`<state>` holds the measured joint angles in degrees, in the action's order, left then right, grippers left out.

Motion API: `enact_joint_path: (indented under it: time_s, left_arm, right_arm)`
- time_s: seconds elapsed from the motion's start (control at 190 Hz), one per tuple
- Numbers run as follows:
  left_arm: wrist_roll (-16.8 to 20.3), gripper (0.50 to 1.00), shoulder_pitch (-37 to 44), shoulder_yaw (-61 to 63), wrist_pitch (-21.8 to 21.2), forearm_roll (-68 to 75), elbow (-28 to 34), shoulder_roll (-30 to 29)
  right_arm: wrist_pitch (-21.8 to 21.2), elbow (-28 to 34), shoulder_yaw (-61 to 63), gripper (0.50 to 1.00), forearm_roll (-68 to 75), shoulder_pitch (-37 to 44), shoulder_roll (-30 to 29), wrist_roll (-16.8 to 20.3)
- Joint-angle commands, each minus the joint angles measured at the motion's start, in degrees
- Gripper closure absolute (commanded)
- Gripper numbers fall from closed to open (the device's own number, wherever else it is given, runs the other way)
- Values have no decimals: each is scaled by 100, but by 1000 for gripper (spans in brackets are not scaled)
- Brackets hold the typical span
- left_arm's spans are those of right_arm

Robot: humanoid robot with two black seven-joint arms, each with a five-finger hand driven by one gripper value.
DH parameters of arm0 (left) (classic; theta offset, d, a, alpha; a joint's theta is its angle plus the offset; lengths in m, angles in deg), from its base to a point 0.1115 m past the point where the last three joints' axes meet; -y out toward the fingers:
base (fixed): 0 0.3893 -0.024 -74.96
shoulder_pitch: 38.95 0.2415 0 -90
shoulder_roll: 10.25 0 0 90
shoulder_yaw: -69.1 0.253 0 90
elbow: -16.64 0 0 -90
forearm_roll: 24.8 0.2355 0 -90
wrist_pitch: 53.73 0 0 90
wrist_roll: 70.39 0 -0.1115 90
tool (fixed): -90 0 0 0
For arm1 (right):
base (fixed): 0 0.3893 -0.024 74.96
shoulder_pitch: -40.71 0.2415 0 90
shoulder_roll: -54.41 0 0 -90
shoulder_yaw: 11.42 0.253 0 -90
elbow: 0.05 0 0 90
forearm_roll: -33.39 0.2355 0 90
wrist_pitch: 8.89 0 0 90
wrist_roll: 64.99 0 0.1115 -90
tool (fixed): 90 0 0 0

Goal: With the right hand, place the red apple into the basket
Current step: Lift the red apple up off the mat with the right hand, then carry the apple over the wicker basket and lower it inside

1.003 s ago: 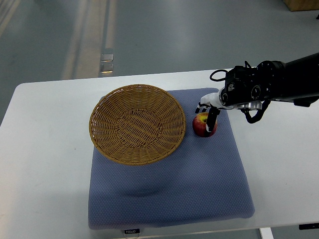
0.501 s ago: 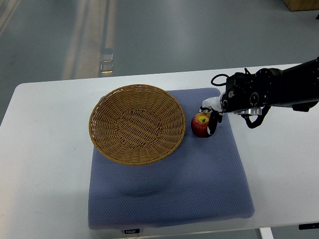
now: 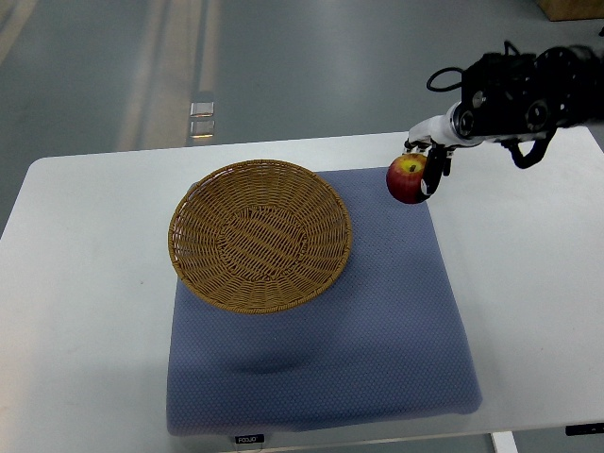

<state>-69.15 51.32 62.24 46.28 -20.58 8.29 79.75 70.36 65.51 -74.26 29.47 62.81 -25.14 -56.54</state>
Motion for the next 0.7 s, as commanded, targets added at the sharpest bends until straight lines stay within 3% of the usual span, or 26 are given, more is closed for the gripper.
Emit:
enact_joint_path:
  time_s: [0.0,0.232,0.496,0.575,0.697]
  left_arm:
    - [-9,500,0,9,1,0,-9,0]
    - [0,500,-9,9,1,0,-9,0]
    - [0,500,0,9,1,0,-9,0]
    - [-9,500,0,9,1,0,-9,0]
    - [0,500,0,9,19,0,-9,0]
  right_arm:
    - [-436,1,26,875,-30,593,80,8]
    - [-1017,18,193,873,-30,1402,-122,8]
    - [-982,-26,589,875,-4,1428,-596,25]
    - [-929,-307,1160,875,13,1332,-1044,34]
    - [-903,-746,1362,875,22,1016,-1045,25]
